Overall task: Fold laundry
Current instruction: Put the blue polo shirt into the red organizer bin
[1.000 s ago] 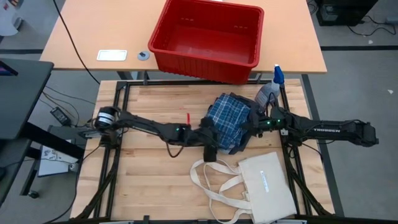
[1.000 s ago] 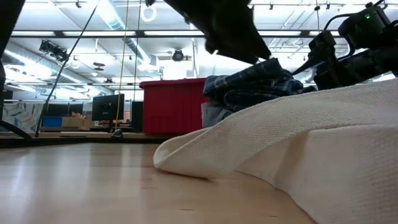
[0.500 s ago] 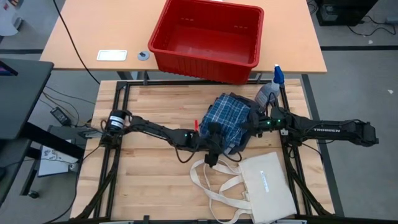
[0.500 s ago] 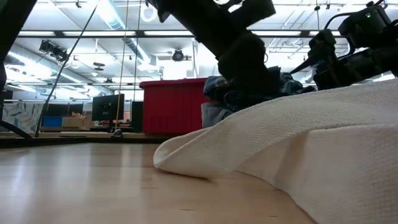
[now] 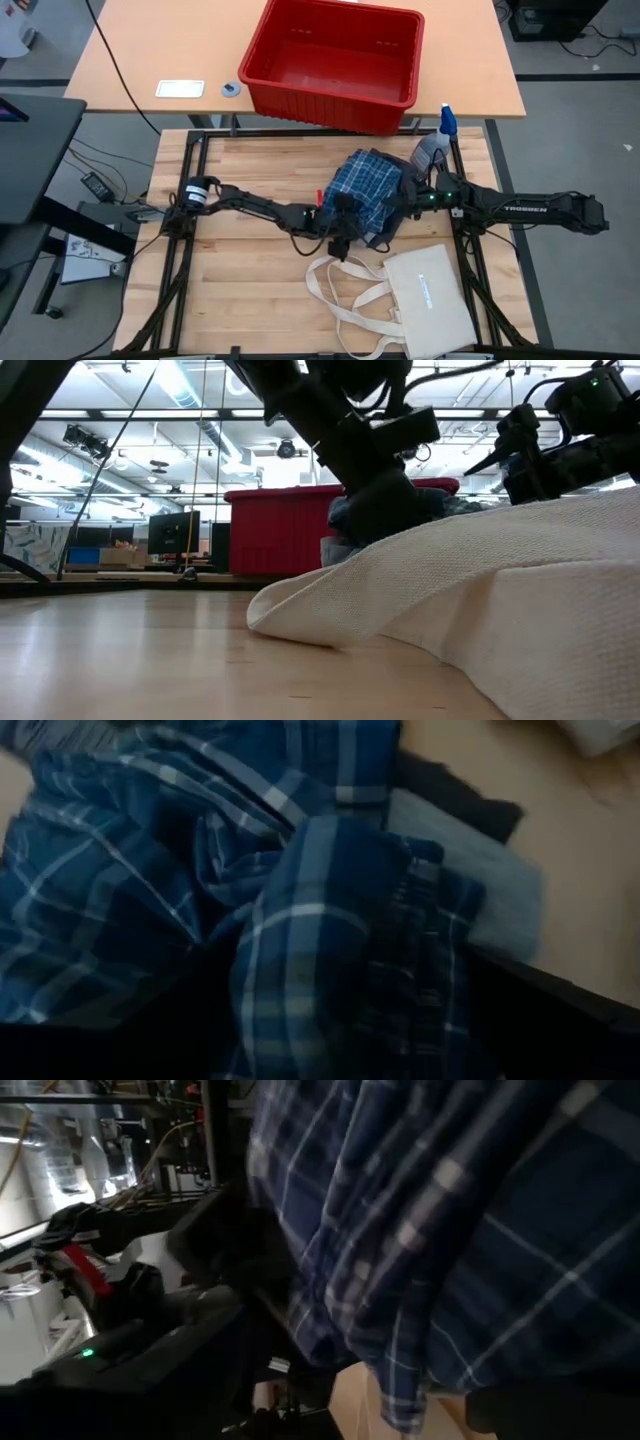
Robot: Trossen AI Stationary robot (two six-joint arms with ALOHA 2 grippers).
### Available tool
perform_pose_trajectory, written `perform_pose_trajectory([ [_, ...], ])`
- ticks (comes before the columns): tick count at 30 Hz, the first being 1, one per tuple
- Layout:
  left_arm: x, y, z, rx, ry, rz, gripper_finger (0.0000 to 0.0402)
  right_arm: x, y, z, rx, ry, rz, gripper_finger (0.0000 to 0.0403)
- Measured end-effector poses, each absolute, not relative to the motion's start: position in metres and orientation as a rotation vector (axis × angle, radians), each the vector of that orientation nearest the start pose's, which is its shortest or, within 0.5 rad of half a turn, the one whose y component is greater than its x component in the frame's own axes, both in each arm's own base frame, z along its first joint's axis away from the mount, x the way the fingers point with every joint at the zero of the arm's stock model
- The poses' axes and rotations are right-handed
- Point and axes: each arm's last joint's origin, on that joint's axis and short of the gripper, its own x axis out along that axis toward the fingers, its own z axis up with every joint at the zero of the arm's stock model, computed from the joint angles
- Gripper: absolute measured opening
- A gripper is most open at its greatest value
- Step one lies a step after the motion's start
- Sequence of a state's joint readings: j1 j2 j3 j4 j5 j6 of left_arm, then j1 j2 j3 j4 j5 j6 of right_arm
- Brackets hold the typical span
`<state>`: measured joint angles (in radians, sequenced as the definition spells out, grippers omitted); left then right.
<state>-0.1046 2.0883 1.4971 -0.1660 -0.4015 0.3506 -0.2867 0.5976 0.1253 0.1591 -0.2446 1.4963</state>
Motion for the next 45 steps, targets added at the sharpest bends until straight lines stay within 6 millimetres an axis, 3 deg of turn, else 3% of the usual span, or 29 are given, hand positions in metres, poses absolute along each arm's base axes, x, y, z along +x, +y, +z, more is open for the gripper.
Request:
perform_pose_trajectory([
  [3,0.455,-0.029,0.182,0.488,0.783,0.224,0.0374,0.136,-0.031,0.167,1.56,0.2,-0.233,0.0356],
  [5,0.454,-0.023,0.182,0.487,0.793,0.285,0.0337,0.137,-0.03,0.173,1.555,0.195,-0.202,0.0355],
  [7,0.452,-0.016,0.182,0.499,0.813,0.339,0.0278,0.14,-0.029,0.184,1.543,0.189,-0.175,0.0352],
  [12,0.452,-0.006,0.19,0.479,0.828,0.394,0.0078,0.144,-0.026,0.214,1.487,0.198,-0.175,0.0348],
  [14,0.455,-0.006,0.204,0.441,0.799,0.397,0.0035,0.144,-0.024,0.225,1.459,0.233,-0.183,0.0348],
  [21,0.457,0.002,0.251,0.368,0.833,0.39,0.0035,0.141,-0.018,0.248,1.345,0.371,-0.24,0.0348],
  [24,0.457,0.008,0.266,0.289,0.842,0.36,0.0035,0.139,-0.017,0.247,1.291,0.399,-0.281,0.0348],
  [31,0.448,0.014,0.274,0.108,0.866,0.365,0.0054,0.148,-0.02,0.233,1.371,0.304,-0.341,0.0348],
  [41,0.445,0.012,0.277,0.043,0.873,0.32,0.0055,0.162,-0.03,0.189,1.543,0.129,-0.51,0.0348],
  [45,0.446,0.012,0.277,0.025,0.867,0.319,0.0056,0.165,-0.039,0.177,1.566,0.027,-0.488,0.0348],
])
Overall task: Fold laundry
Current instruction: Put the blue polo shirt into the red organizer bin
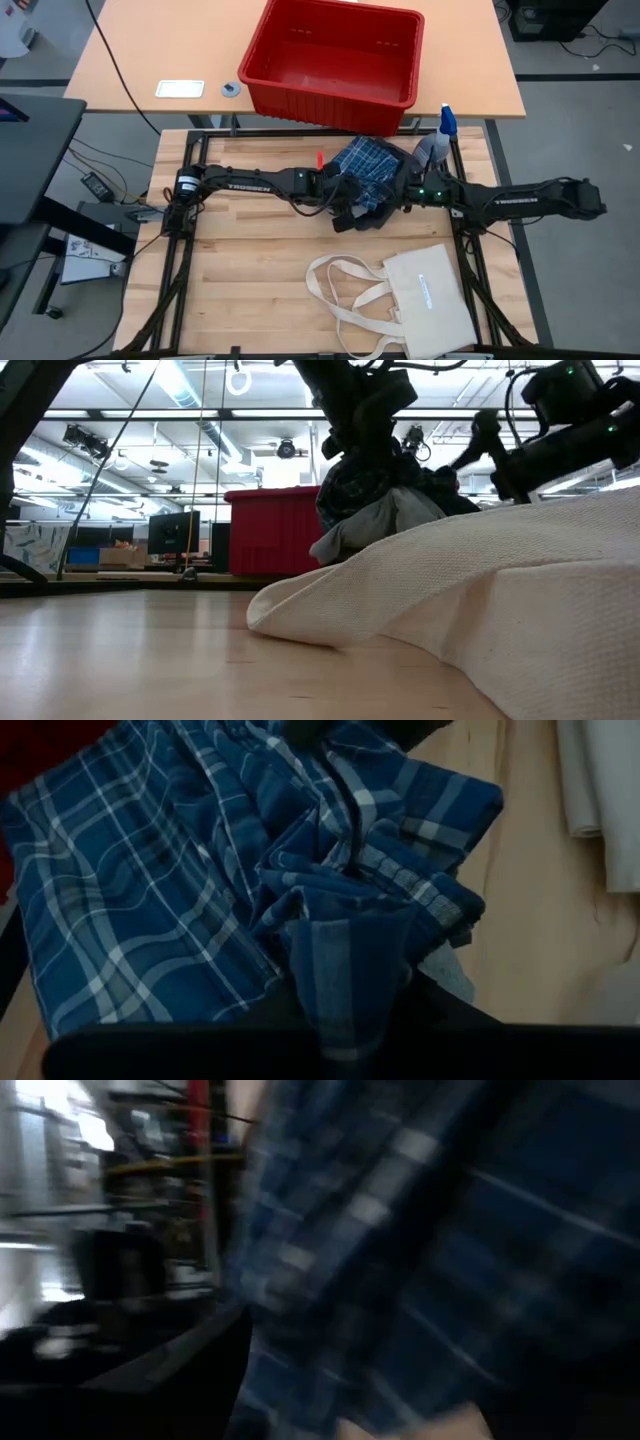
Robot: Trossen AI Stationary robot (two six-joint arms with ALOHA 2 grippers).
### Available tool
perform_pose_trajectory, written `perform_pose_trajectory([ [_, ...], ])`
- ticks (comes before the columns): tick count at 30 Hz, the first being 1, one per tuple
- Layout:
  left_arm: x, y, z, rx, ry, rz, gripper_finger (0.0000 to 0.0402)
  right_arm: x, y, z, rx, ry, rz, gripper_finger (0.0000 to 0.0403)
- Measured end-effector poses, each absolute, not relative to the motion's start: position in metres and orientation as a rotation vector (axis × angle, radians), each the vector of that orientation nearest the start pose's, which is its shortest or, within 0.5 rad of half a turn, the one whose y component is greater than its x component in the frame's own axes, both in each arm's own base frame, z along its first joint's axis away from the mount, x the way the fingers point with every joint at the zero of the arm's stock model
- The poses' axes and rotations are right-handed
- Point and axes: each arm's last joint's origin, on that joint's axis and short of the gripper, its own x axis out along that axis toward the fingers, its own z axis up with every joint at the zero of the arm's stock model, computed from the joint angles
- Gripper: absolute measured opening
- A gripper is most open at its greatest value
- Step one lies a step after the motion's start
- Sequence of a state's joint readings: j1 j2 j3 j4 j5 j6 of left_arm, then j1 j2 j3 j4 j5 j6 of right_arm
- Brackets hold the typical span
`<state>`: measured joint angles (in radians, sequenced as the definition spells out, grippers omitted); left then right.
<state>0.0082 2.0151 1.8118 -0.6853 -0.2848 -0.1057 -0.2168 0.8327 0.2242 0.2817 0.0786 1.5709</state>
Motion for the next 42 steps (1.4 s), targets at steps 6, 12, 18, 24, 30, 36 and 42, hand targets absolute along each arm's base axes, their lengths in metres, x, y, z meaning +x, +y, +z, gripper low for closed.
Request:
perform_pose_trajectory([
  [6,0.446,0.009,0.277,0.011,0.874,0.241,0.0056,0.17,-0.055,0.166,1.553,-0.018,-0.557,0.0348],
  [12,0.444,0.004,0.275,0.056,0.907,0.169,0.0054,0.186,-0.071,0.19,1.487,-0.164,-0.394,0.0348],
  [18,0.439,0.004,0.272,0.098,0.978,0.146,0.0054,0.213,-0.071,0.22,1.343,0.098,-0.434,0.0348],
  [24,0.439,0.004,0.272,0.098,0.971,0.148,0.0053,0.219,-0.072,0.238,1.108,0.41,-0.622,0.0348],
  [30,0.444,0.004,0.267,0.092,0.956,0.147,0.0065,0.226,-0.078,0.269,1.014,0.348,-0.603,0.0348],
  [36,0.452,-0.002,0.255,0.081,0.955,0.107,0.0078,0.232,-0.098,0.246,1.053,0.468,-0.619,0.0348],
  [42,0.454,-0.011,0.251,0.084,0.958,0.073,0.0079,0.242,-0.116,0.219,1.063,0.552,-0.683,0.0348],
])
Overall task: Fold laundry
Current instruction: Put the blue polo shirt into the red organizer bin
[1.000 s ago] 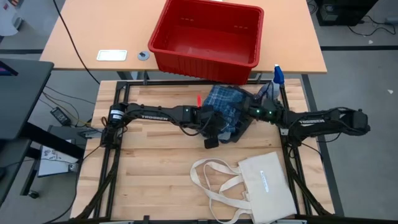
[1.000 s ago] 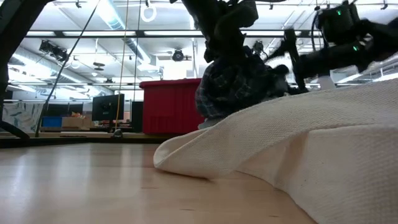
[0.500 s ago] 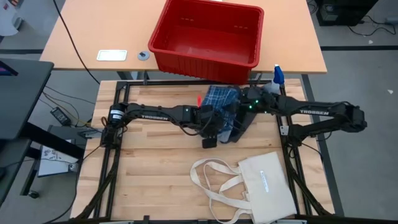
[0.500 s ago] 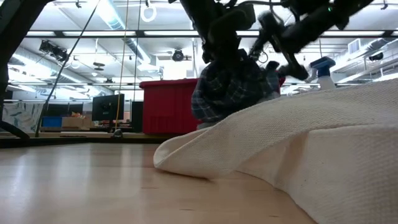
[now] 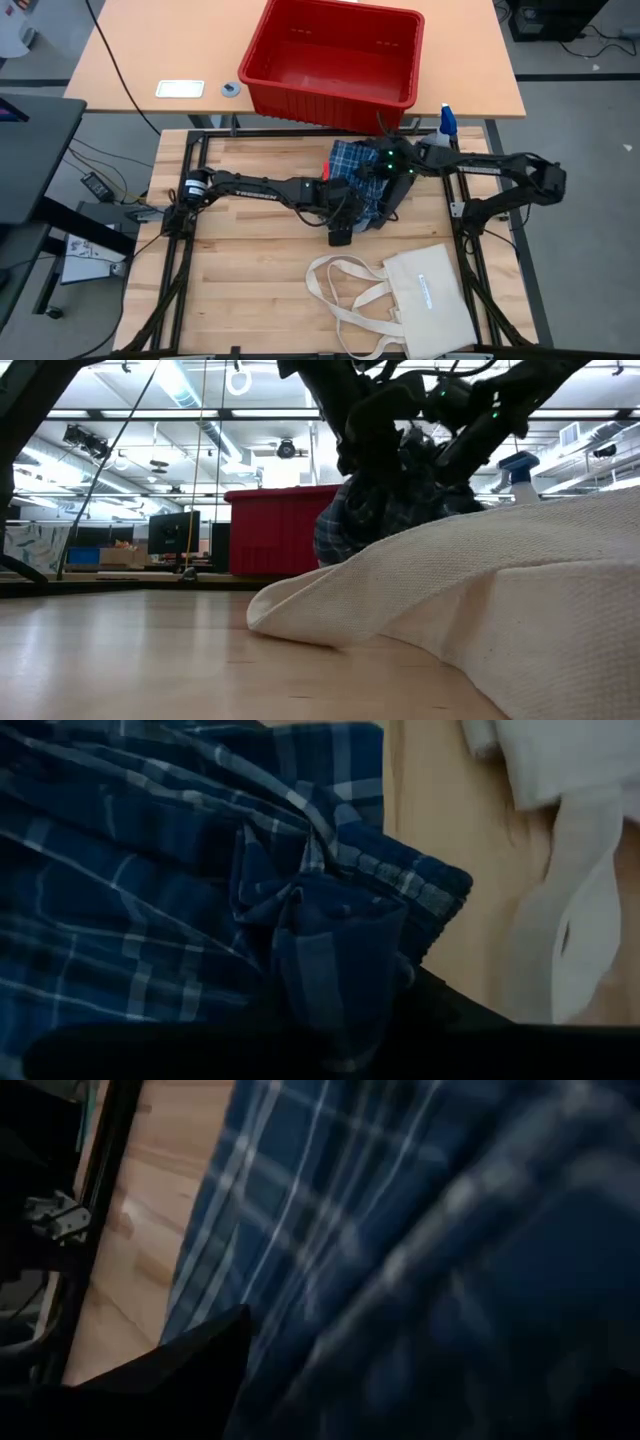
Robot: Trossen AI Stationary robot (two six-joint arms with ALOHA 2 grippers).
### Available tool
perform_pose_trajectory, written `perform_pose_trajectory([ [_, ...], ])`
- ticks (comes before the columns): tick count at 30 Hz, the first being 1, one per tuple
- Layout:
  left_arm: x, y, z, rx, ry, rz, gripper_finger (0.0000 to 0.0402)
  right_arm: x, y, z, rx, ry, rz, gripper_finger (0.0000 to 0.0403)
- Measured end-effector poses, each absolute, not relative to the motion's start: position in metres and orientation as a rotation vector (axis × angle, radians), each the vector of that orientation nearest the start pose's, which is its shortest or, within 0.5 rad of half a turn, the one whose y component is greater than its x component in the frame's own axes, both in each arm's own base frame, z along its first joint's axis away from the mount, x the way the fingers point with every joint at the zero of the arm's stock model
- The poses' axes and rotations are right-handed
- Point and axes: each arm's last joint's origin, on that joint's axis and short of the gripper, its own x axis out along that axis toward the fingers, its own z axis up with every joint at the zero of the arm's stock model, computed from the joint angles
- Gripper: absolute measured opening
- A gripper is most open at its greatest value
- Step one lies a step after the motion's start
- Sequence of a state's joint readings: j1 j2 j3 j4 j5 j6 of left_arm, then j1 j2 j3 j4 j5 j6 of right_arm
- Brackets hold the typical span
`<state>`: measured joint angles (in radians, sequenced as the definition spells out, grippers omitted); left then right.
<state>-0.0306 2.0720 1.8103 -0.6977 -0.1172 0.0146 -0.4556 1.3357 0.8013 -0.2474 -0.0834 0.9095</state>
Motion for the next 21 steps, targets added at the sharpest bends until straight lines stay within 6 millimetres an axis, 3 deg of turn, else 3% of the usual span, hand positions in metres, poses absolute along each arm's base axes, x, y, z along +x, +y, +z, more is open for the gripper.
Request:
perform_pose_trajectory([
  [5,0.455,-0.016,0.248,0.126,0.963,0.044,0.0079,0.257,-0.127,0.201,1.046,0.57,-0.608,0.0345],
  [8,0.456,-0.012,0.245,0.13,0.969,0.087,0.0079,0.261,-0.128,0.192,1.048,0.602,-0.601,0.0311],
  [11,0.456,-0.004,0.246,0.082,0.964,0.129,0.008,0.262,-0.128,0.188,1.034,0.624,-0.597,0.0226],
  [14,0.453,0.003,0.25,-0.02,0.966,0.171,0.008,0.259,-0.127,0.195,1.02,0.614,-0.566,0.0105],
  [16,0.445,0.005,0.264,-0.079,0.952,0.161,0.008,0.254,-0.127,0.205,0.998,0.59,-0.523,0.0036],
  [21,0.417,0.006,0.315,-0.156,0.879,0.135,0.0087,0.233,-0.12,0.236,0.978,0.543,-0.444,0.0038],
])
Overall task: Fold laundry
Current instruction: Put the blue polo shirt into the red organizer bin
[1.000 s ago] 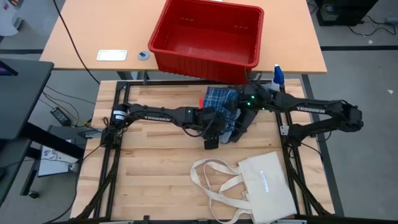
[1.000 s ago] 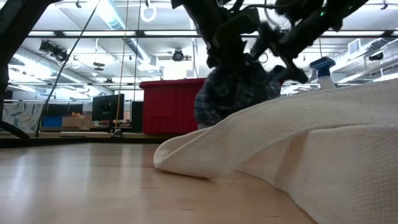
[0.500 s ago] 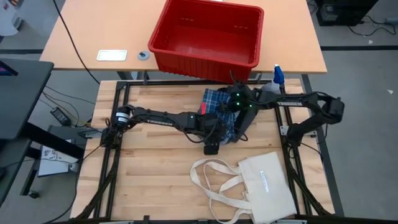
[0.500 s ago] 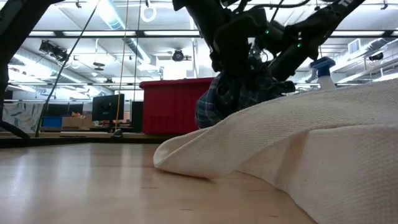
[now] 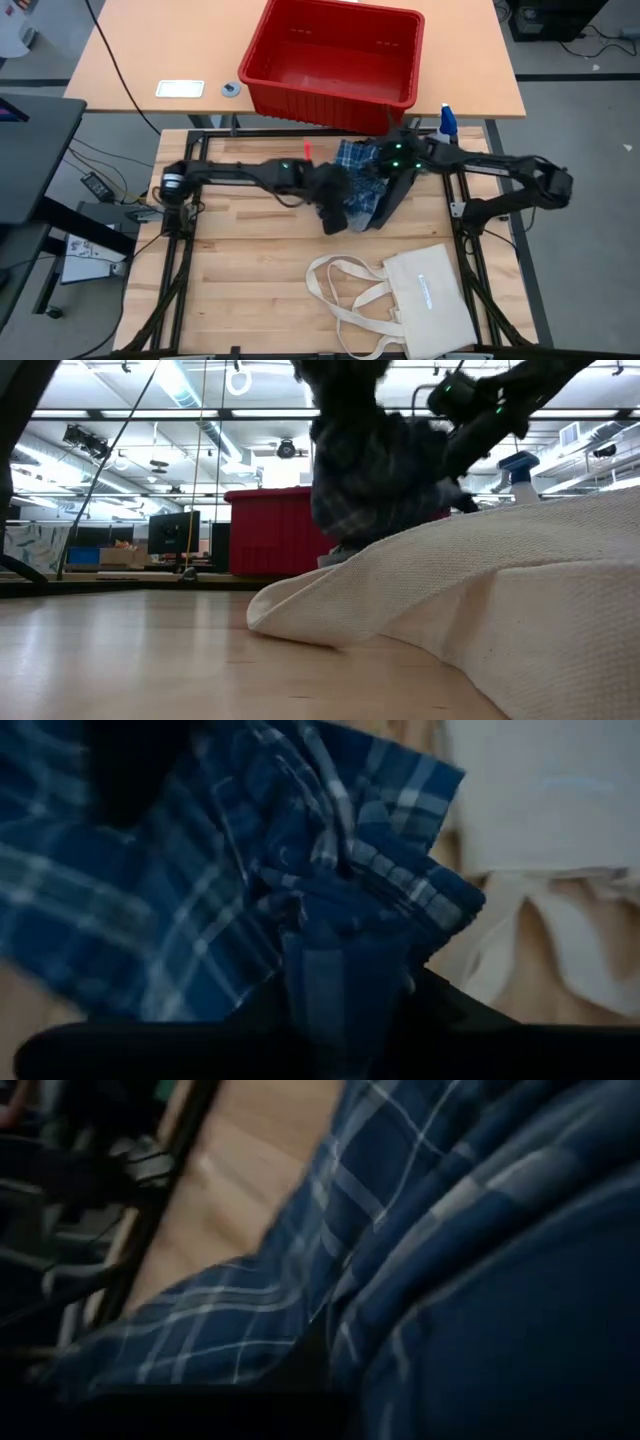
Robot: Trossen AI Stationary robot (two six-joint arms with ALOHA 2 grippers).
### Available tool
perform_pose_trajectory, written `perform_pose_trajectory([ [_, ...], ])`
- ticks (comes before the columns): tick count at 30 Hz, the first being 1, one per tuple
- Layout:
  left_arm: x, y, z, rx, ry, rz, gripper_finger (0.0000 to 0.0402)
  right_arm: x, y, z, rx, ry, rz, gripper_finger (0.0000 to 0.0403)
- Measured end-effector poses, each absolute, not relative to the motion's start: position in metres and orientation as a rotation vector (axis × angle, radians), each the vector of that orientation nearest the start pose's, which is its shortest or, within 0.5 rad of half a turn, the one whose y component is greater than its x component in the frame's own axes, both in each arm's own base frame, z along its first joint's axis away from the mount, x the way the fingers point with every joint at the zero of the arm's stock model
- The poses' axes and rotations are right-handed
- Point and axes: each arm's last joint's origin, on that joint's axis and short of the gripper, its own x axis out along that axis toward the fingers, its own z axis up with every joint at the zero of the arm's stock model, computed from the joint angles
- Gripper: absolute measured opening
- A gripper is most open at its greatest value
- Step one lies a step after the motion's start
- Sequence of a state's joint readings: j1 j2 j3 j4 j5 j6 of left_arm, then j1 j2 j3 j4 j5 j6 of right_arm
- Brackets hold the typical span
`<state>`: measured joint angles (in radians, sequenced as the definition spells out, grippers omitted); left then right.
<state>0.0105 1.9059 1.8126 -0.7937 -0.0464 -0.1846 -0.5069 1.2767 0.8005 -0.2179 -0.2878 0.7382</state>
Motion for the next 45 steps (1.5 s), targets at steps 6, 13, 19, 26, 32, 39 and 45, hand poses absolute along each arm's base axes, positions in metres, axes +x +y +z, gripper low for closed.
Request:
perform_pose_trajectory([
  [6,0.385,0.005,0.367,-0.186,0.746,0.112,0.0105,0.209,-0.11,0.272,0.932,0.414,-0.407,0.0032],
  [13,0.383,-0.008,0.379,-0.231,0.679,-0.029,0.0107,0.196,-0.12,0.264,0.918,0.475,-0.531,0.0032],
  [19,0.379,0.005,0.373,-0.194,0.739,0.006,0.0107,0.2,-0.123,0.274,0.922,0.388,-0.398,0.0032],
  [26,0.352,0.046,0.397,-0.109,0.636,0.047,0.0107,0.208,-0.133,0.351,0.83,0.162,-0.311,0.0032],
  [32,0.303,0.076,0.393,-0.122,0.402,0.123,0.0105,0.24,-0.174,0.397,0.766,0.091,-0.287,0.0031],
  [39,0.234,0.089,0.359,-0.24,0.311,0.26,0.0105,0.286,-0.252,0.433,0.718,-0.011,-0.239,0.0031],
  [45,0.196,0.094,0.348,-0.234,0.272,0.338,0.0105,0.308,-0.323,0.435,0.697,-0.065,-0.251,0.0031],
])
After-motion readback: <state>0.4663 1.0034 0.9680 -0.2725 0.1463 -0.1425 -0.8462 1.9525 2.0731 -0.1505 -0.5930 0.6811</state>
